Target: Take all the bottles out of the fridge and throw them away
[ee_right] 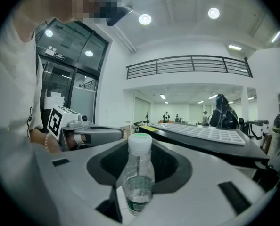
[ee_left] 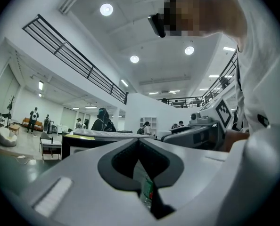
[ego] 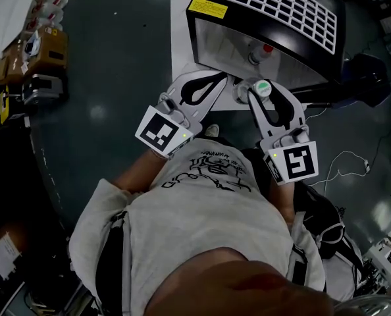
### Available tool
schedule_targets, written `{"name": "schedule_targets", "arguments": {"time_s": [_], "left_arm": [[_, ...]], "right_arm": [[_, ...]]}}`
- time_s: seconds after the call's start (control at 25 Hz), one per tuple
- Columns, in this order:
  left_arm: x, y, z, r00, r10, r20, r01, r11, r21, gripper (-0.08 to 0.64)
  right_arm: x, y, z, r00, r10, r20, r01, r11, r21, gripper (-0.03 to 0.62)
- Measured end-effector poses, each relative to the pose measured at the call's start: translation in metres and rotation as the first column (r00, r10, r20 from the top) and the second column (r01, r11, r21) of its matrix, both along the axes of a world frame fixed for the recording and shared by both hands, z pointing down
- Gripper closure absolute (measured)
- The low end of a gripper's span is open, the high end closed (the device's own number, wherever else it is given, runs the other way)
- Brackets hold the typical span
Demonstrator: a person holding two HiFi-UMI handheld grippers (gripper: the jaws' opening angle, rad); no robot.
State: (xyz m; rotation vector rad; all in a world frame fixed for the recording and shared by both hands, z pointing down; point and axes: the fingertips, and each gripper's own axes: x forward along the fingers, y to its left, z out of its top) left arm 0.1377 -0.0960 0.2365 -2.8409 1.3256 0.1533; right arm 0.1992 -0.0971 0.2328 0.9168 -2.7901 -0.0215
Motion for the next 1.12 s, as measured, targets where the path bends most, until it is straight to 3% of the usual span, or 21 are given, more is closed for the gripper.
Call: {"name": "schedule_targets", "arguments": {"time_s": [0.2, 1.12], "left_arm": [[-0.017, 0.003, 0.006, 1.0, -0.014, -0.002, 0.014, 0.999, -0.031, 0.551], [-0.145, 0.039, 0.005, 0.992, -0.127, -0.008, 0.127, 0.992, -0.007, 0.551]], "right_arm": [[-0.018, 0.003, 0.003, 1.0, -0.018, -0.003, 0.018, 1.0, -0.009, 0.44], [-0.143, 0.029, 0.005, 0.99, -0.141, -0.01, 0.141, 0.99, -0.006, 0.44]]}}
